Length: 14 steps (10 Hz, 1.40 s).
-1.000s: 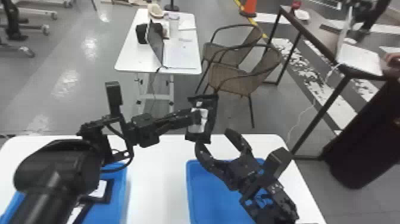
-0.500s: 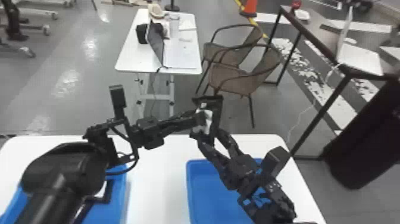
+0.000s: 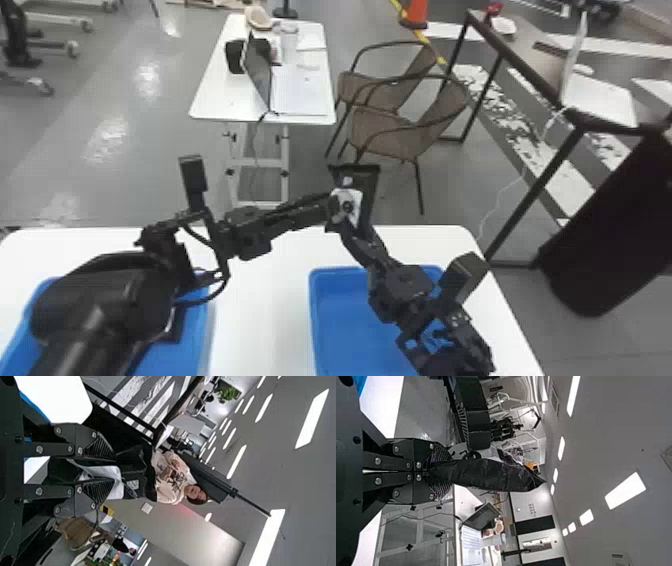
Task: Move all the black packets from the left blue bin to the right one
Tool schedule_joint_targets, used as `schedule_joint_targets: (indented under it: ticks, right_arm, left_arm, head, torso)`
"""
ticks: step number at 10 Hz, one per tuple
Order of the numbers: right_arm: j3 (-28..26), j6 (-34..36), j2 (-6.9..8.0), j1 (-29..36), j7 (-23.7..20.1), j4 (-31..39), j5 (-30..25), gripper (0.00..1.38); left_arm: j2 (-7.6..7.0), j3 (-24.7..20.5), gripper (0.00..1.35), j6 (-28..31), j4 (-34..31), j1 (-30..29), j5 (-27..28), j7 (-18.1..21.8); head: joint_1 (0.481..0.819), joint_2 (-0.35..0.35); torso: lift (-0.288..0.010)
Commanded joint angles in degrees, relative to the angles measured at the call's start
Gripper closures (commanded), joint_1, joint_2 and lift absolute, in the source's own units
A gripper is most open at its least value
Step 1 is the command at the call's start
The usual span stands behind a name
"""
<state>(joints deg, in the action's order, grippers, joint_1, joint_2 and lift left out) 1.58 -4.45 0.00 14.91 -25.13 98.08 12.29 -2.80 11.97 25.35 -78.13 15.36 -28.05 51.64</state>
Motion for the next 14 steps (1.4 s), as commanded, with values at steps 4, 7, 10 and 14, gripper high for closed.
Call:
schedule_joint_targets:
  ticks: [4, 7, 10, 14]
  right_arm:
    - [-2.5, 6.3, 0.05, 2.1, 1.2, -1.8, 7.0, 1.21]
    - [-8.1, 22.0, 0.05, 2.6, 4.0, -1.6, 10.6, 1.2]
    - [-11.6, 30.4, 0.05, 0.9, 6.6, -4.5, 13.8, 1.2]
    - [-14.4, 41.2, 0.05, 0.1, 10.3, -4.0, 18.5, 0.81]
  left_arm:
    - [-2.3, -7.7, 0.47, -2.8, -7.0, -8.0, -1.4, -6.4]
    - [-3.88, -15.2, 0.1, -3.2, -15.5, -16.6, -3.5, -10.9]
    - [-3.71, -18.6, 0.0, -6.6, -20.0, -21.4, -3.8, -14.4]
    - [-2.83, -21.4, 0.14, -5.7, -22.6, -24.0, -3.9, -16.0]
  head:
    - [0.695, -0.142]
    - [0.695, -0.099]
    - [0.695, -0.064]
    - [0.695, -0.041]
  torso:
    - [0.0]
    - [0.0]
    - [0.0]
    - [0.0]
